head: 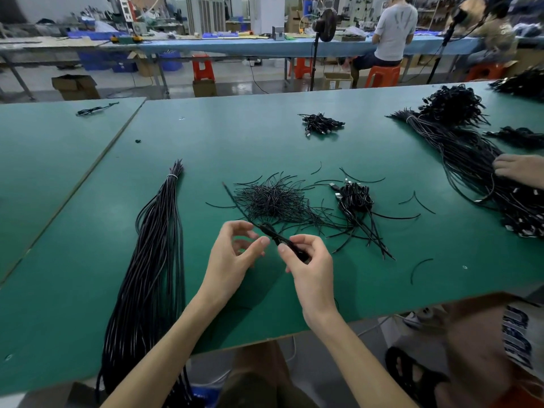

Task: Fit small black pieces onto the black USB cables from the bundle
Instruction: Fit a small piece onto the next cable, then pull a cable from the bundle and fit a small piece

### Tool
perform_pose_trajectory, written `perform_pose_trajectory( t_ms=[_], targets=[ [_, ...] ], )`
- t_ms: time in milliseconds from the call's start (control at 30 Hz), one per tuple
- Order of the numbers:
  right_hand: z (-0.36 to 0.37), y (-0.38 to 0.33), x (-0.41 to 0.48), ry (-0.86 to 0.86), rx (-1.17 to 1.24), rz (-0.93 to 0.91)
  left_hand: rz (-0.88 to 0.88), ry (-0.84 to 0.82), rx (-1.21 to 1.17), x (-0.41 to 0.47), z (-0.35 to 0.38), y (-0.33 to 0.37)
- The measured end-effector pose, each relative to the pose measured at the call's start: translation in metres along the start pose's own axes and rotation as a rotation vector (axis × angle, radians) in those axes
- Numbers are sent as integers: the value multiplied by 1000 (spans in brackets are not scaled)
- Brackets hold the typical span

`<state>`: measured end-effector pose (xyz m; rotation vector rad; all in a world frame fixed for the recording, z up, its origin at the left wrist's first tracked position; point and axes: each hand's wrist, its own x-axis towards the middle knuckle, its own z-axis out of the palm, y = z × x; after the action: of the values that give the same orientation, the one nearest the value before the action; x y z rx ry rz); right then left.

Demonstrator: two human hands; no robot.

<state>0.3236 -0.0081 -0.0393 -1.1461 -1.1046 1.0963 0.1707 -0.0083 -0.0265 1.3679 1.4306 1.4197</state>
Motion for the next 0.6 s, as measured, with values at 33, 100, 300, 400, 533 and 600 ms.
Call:
perform_pose_trajectory(
  t_ms=[33, 100, 300, 400, 533, 600],
  targets=[
    [0, 1, 0, 17, 13, 3, 68, 62, 129, 1, -2, -1],
    [0, 2, 1, 23, 2, 3, 339, 128, 472, 2, -10, 0],
    [3, 0, 2, -71, -17, -10, 924, -212, 1149, 25, -26, 15],
    [2, -2, 1, -48, 51, -5, 816, -361, 1133, 30, -29, 24],
    [2, -4, 3, 37, 196, 68, 566, -282, 995, 37, -21, 38],
    [1, -4, 4, 17, 149, 66, 288, -245, 716, 45, -14, 48]
  ],
)
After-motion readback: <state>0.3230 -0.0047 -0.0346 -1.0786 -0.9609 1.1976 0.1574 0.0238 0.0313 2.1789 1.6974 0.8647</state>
